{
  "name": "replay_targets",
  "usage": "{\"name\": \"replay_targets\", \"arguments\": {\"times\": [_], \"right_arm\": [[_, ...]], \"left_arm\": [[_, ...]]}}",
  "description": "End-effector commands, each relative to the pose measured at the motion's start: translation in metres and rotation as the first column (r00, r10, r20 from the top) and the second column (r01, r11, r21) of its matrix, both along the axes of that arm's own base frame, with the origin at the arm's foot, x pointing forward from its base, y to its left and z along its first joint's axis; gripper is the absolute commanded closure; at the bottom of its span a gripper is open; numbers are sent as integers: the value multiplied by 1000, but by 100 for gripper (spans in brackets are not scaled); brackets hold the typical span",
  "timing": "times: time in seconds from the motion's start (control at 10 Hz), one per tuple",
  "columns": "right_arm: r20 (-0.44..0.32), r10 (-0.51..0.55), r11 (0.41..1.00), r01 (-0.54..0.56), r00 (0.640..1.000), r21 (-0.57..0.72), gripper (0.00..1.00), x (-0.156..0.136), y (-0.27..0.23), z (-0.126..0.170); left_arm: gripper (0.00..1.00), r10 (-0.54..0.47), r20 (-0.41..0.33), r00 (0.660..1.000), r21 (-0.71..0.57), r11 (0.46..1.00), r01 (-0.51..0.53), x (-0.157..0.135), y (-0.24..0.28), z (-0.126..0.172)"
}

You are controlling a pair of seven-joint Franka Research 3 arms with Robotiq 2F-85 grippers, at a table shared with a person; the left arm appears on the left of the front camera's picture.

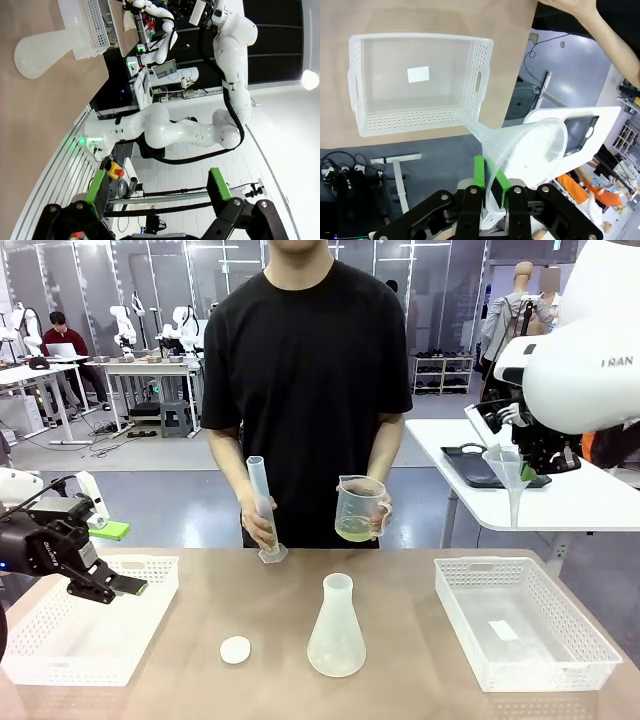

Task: Prepare the solutions needed for the experiment.
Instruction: Pick up the Plastic Funnel and insert it into the Big flask.

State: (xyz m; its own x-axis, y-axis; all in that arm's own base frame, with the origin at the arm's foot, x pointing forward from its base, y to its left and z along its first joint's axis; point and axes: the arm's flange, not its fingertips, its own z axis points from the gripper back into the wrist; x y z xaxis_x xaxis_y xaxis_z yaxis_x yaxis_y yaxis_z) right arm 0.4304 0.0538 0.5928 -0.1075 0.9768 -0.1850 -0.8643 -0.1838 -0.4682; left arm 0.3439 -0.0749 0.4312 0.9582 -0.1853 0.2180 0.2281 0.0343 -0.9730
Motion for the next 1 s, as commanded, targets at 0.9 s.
{"name": "replay_targets", "arguments": {"times": [0.9], "right_arm": [[164, 407, 909, -416, 898, 21, 93, -61, 108, 34]], "left_arm": [[0, 3, 3, 1000, -1, 1000, -3, 0, -1, 4]]}}
